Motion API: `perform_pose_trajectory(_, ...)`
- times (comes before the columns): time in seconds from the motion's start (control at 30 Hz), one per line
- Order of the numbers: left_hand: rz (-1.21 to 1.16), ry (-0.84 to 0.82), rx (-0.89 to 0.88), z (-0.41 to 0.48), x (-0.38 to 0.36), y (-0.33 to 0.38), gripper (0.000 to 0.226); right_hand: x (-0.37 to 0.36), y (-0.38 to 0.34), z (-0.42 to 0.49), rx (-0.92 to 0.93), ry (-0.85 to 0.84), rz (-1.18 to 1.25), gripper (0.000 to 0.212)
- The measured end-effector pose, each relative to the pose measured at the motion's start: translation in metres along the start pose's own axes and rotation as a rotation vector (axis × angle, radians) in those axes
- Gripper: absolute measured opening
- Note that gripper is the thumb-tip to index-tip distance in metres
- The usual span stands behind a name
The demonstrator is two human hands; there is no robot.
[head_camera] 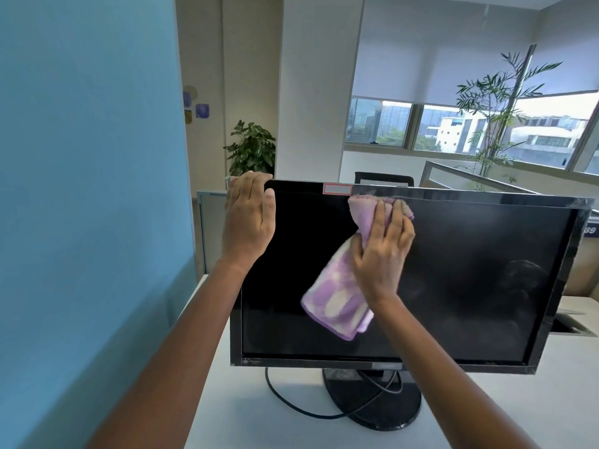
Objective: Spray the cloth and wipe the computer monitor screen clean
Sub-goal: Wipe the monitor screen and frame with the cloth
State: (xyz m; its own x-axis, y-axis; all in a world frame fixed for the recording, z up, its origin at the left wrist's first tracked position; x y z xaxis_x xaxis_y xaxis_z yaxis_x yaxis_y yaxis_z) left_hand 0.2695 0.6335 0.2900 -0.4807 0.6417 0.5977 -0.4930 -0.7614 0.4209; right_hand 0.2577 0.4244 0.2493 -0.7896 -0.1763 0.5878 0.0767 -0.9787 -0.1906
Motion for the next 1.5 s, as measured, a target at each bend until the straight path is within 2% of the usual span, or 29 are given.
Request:
perform_pose_trajectory(0.1,0.007,-0.013,0.01,-0.001,0.0,0.0,0.046,-0.008,-0.025,-0.001,-0.038,-0.036,0.017,0.057)
perform_pose_trajectory(0.3,-0.005,-0.002,0.027,0.001,-0.001,0.006,0.046,-0.028,-0.071,-0.006,0.112,-0.124,-0.062,0.063)
perform_pose_trajectory(0.37,-0.001,0.01,0.027,0.001,-0.001,0.005,0.047,-0.033,-0.085,-0.01,0.233,-0.133,-0.112,0.067)
perform_pose_trajectory(0.47,0.016,0.02,0.015,-0.001,-0.001,0.004,0.052,-0.036,-0.1,-0.017,0.471,-0.128,-0.19,0.06)
perform_pose_trajectory(0.63,0.06,0.001,-0.008,0.002,0.0,0.009,0.054,-0.025,-0.074,-0.01,0.592,-0.096,-0.219,0.058)
perform_pose_trajectory(0.7,0.062,-0.012,-0.004,0.002,0.0,0.008,0.049,-0.018,-0.042,-0.004,0.522,-0.077,-0.203,0.059)
perform_pose_trajectory(0.93,0.049,-0.027,0.008,0.001,-0.001,0.009,0.042,0.007,0.084,0.002,0.103,-0.093,-0.173,0.062)
perform_pose_trajectory(1.07,0.04,0.002,0.039,0.002,-0.003,0.012,0.041,0.0,0.082,-0.004,-0.056,-0.128,0.014,0.064)
perform_pose_trajectory(1.13,0.037,0.009,0.053,0.0,-0.003,0.009,0.04,-0.007,0.063,-0.006,-0.079,-0.128,0.078,0.065)
perform_pose_trajectory(1.2,0.041,-0.001,0.053,-0.001,-0.003,0.007,0.04,-0.015,0.037,-0.007,-0.007,-0.15,0.076,0.066)
perform_pose_trajectory(1.37,0.057,-0.02,0.049,0.002,-0.001,0.01,0.045,-0.045,-0.041,-0.03,0.346,-0.187,-0.079,0.061)
perform_pose_trajectory(1.5,0.076,-0.037,0.048,0.001,0.0,0.01,0.045,-0.075,-0.067,-0.074,0.63,-0.267,-0.224,0.062)
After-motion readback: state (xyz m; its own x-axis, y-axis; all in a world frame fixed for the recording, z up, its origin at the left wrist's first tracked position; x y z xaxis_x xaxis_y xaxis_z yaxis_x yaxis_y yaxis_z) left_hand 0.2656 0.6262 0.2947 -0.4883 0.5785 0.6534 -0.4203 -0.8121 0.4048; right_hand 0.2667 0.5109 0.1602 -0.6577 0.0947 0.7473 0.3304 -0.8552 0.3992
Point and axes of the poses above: each hand's wrist, its own z-axis towards the middle knuckle, its own x-axis out of the back of the hand, y = z × x, the point moved 7 cm from there along z, towards the middle knuckle, and after that the axes turned 13 degrees about -y, right-handed, at the moved point
